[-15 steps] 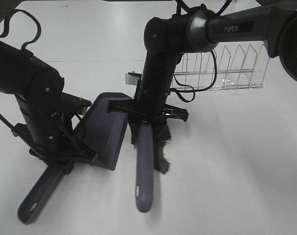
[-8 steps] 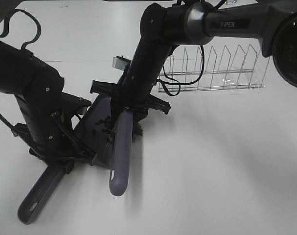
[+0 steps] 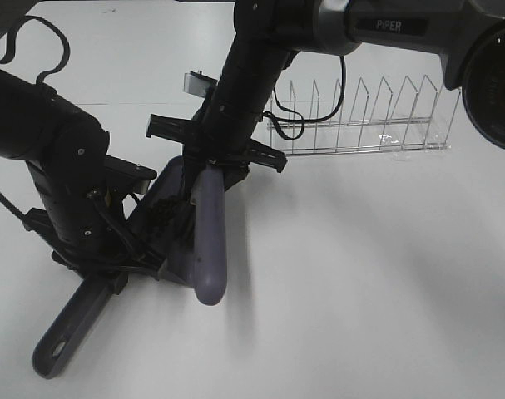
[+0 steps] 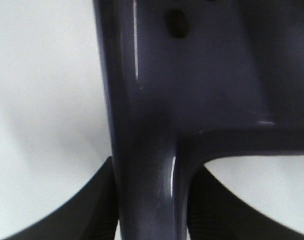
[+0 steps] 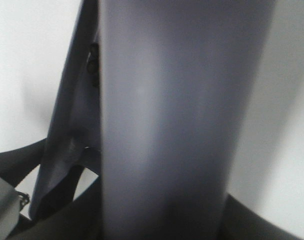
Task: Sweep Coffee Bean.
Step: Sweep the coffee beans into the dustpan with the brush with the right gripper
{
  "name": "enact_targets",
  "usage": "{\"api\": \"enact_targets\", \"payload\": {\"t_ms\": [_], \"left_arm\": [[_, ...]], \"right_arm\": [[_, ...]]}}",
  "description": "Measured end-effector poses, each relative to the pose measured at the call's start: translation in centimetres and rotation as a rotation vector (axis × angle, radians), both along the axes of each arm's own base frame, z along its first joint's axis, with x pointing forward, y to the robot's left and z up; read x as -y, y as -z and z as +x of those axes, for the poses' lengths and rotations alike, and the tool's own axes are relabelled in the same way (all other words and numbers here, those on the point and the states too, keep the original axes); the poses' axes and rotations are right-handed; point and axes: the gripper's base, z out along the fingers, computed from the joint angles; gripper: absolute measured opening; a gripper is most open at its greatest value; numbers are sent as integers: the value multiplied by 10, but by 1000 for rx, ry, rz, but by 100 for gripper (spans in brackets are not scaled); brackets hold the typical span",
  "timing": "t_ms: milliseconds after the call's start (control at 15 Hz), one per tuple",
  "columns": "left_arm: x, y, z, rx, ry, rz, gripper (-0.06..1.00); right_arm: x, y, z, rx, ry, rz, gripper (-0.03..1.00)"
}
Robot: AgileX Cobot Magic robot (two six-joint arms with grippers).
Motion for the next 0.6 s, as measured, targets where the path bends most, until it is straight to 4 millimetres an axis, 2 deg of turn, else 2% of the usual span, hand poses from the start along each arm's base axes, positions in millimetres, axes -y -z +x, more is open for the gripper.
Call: {"api": "enact_targets", "payload": {"t_ms": [333, 600], "left_arm": [[0, 0, 0, 3, 3, -3, 34], [0, 0, 0, 3, 3, -3, 34]], "right_arm": [[8, -20, 13, 139, -60, -103, 30], [12, -39, 14, 205, -88, -129, 30]]}}
